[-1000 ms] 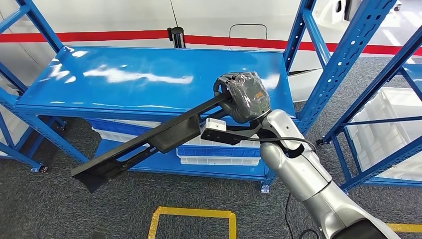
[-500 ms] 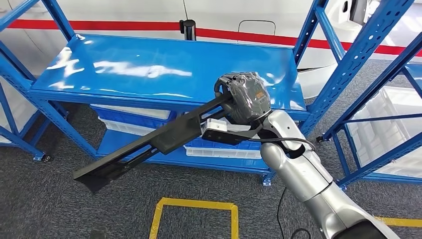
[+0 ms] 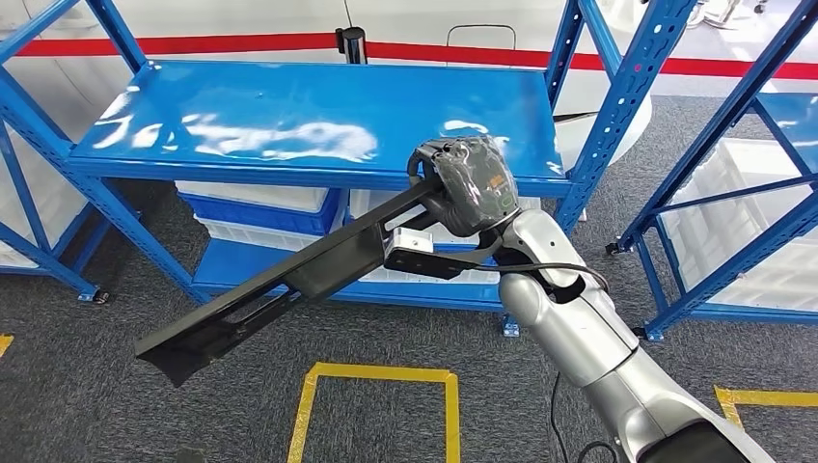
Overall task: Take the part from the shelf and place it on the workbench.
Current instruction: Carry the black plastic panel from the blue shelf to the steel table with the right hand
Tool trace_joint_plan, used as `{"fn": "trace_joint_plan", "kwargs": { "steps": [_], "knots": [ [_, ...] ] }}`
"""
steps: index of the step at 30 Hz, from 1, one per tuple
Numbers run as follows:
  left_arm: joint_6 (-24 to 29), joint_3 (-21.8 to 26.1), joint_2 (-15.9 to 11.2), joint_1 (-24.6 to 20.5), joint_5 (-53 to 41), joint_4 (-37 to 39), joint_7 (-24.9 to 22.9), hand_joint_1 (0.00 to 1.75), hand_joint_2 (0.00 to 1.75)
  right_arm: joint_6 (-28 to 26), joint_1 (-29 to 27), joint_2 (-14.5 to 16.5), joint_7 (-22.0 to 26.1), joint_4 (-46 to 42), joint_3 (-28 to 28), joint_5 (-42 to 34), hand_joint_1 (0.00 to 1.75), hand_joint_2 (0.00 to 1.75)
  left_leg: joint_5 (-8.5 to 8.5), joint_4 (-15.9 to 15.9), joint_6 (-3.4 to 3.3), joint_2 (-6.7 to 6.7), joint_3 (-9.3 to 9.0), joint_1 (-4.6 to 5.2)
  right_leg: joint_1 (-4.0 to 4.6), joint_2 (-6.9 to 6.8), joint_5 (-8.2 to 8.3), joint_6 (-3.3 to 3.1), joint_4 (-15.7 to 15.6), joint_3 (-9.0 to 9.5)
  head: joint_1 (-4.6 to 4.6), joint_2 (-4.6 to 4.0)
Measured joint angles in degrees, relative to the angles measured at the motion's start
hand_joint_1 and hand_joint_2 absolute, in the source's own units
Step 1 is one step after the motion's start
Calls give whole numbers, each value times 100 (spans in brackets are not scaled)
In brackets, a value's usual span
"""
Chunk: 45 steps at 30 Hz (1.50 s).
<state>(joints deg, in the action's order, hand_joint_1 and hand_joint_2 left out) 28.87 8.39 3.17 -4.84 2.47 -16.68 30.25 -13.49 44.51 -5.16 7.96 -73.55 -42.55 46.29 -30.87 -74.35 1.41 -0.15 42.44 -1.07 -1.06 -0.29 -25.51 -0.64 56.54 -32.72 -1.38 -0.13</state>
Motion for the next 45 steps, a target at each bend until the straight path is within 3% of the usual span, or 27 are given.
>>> {"fn": "trace_joint_plan", "kwargs": {
  "steps": [1, 3, 5, 6, 8, 9, 11, 13, 15, 17, 19, 20, 22, 24, 25, 27, 28, 29, 31, 33, 35, 36, 39, 40, 42, 44, 45],
  "knots": [
    [0, 0, -1, -1, 0, 0, 0, 0, 175, 0, -1, 0, 0, 0, -3, 0, 152, 175, 134, 133, 10, 1, -175, -20, -4, 1, 44, 20, 13, -66, -1, 0],
    [0, 0, -3, -8, 0, -1, 0, 0, 175, 0, 3, 1, 0, -1, -3, 0, 152, 175, 300, 874, 20, -4, -770, -50, -1, 4, 112, 74, 63, -179, -3, 0],
    [1, 0, -4, -20, 0, -2, 2, 0, 175, 0, 9, 4, 0, -1, 3, 1, 152, 175, 245, 1493, -12, -22, -1179, -37, 19, 5, 175, 157, 102, -249, 3, 0],
    [1, 0, -4, -24, 0, -2, 3, 0, 175, 0, 13, 6, 0, -1, 5, 1, 152, 175, 206, 1597, -44, -30, -1221, -13, 30, 5, 213, 202, 103, -268, 4, 0],
    [1, 0, -1, -23, 0, -2, 4, 0, 175, -1, 18, 2, 0, 1, 4, 0, 152, 175, 276, 1634, -164, -13, -1160, 9, 33, 4, 265, 291, 110, -307, 7, 0],
    [0, 0, 3, -25, 0, -2, 3, 0, 175, -1, 20, -3, 0, 1, 4, -2, 152, 175, 335, 1646, -242, 1, -1113, 18, 35, 6, 202, 302, 174, -369, 8, 0],
    [1, 1, 5, -30, 1, -2, 0, 0, 175, -2, 22, -15, 0, 2, 4, -3, 152, 175, 475, 1670, -378, 31, -976, 23, 32, 9, -197, 247, 633, -585, 21, 0],
    [1, 3, -2, -30, 9, -2, 0, 0, 175, -2, 18, -21, 1, 3, 3, -4, 152, 175, 615, 1666, -427, 34, -793, 44, 34, 11, -670, 200, 1429, -819, 33, 0],
    [1, 7, -2, -28, 36, -2, 6, 0, 175, -2, 11, -27, 6, 6, -2, -6, 152, 175, 753, 1660, -429, 36, -613, 63, 37, 12, -758, 258, 1879, -818, 33, 0],
    [0, 14, 4, -27, 62, -2, 16, 0, 175, -2, 11, -27, 13, 9, -9, -7, 152, 175, 889, 1657, -410, 34, -451, 78, 45, 12, -531, 322, 1506, -402, 33, 0],
    [0, 18, 9, -24, 70, -2, 27, 0, 175, -2, 35, -15, 19, 7, -11, -7, 152, 175, 1014, 1651, -369, 29, -336, 98, 80, 11, -477, 277, 599, 273, 32, 0],
    [-1, 19, 10, -22, 72, -2, 33, 0, 175, -2, 53, -6, 22, 7, -12, -9, 152, 175, 1080, 1662, -341, 29, -306, 105, 101, 13, -521, 236, 245, 495, 26, 0],
    [-3, 21, 11, -15, 73, -2, 41, 0, 175, -2, 78, 8, 23, 5, -15, -14, 152, 175, 1205, 1699, -273, 31, -279, 104, 135, 20, -562, 162, -79, 617, 14, 0],
    [-6, 24, 5, 2, 78, -1, 45, 0, 175, -2, 78, 13, 24, 9, -21, -16, 152, 175, 1171, 1672, -205, 17, -232, 71, 74, 11, -446, 70, -85, 538, 9, 0],
    [-8, 24, 5, 13, 81, 0, 47, 0, 175, -1, 76, 20, 24, 12, -24, -15, 152, 175, 987, 1548, -172, 7, -180, 58, 46, 1, -372, 12, -94, 498, 0, 0],
    [-13, 25, 7, 28, 86, 0, 50, 0, 175, 0, 77, 34, 25, 13, -30, -18, 152, 175, 372, 982, -112, -4, -24, 37, 33, -14, -217, -55, -90, 366, -14, 0],
    [-15, 25, 7, 30, 87, 0, 52, 0, 175, 0, 75, 36, 26, 14, -32, -19, 152, 175, 117, 605, -81, -3, 50, 30, 35, -15, -145, -63, -80, 276, -22, 0],
    [-16, 26, 5, 30, 87, 0, 54, 0, 175, 0, 67, 35, 26, 15, -35, -22, 152, 175, -4, 270, -51, -3, 90, 19, 35, -16, -80, -52, -63, 182, -22, 0],
    [-22, 26, 2, 32, 87, 0, 55, 0, 175, -1, 42, 30, 26, 19, -38, -27, 152, 175, 137, 43, -4, 0, -41, -20, 26, -18, 29, -14, -11, -11, -24, 0],
    [-30, 26, -2, 28, 84, 0, 53, 0, 175, -3, 28, 27, 26, 21, -35, -35, 152, 175, 354, 557, 32, -2, -522, -72, 11, -18, 108, 39, 74, -183, -25, 0],
    [-35, 25, -3, 18, 77, -1, 49, 0, 175, -6, 33, 25, 26, 20, -24, -39, 152, 175, 270, 1249, 20, -27, -1011, -73, 23, -15, 168, 110, 156, -303, -25, 0],
    [-37, 24, -3, 13, 73, -1, 47, 0, 175, -8, 38, 23, 26, 20, -18, -39, 152, 175, 193, 1442, -11, -39, -1117, -57, 37, -14, 202, 150, 177, -333, -23, 0],
    [-41, 24, 0, 11, 70, 0, 46, 0, 175, -9, 37, 13, 25, 21, -15, -43, 152, 175, 288, 1535, -205, -20, -1073, -7, 52, -5, 264, 271, 201, -405, -14, 0],
    [-42, 24, 3, 9, 70, 0, 46, 0, 175, -9, 35, 7, 25, 21, -15, -45, 152, 175, 357, 1552, -284, -3, -1024, -1, 48, 1, 155, 274, 301, -476, -6, 0],
    [-42, 25, 4, 4, 70, 0, 47, 0, 175, -9, 33, -7, 24, 22, -11, -46, 152, 175, 506, 1568, -393, 25, -865, 5, 31, 10, -317, 224, 858, -699, 8, 0],
    [-42, 26, -5, 3, 70, 0, 49, 0, 175, -9, 25, -18, 24, 22, -10, -48, 152, 175, 649, 1565, -421, 33, -677, 14, 31, 11, -716, 219, 1598, -882, 19, 0],
    [-42, 26, -6, 3, 70, 0, 50, 0, 175, -9, 17, -24, 24, 22, -11, -48, 152, 175, 725, 1563, -417, 36, -577, 18, 32, 12, -751, 257, 1827, -882, 20, 0]
  ]
}}
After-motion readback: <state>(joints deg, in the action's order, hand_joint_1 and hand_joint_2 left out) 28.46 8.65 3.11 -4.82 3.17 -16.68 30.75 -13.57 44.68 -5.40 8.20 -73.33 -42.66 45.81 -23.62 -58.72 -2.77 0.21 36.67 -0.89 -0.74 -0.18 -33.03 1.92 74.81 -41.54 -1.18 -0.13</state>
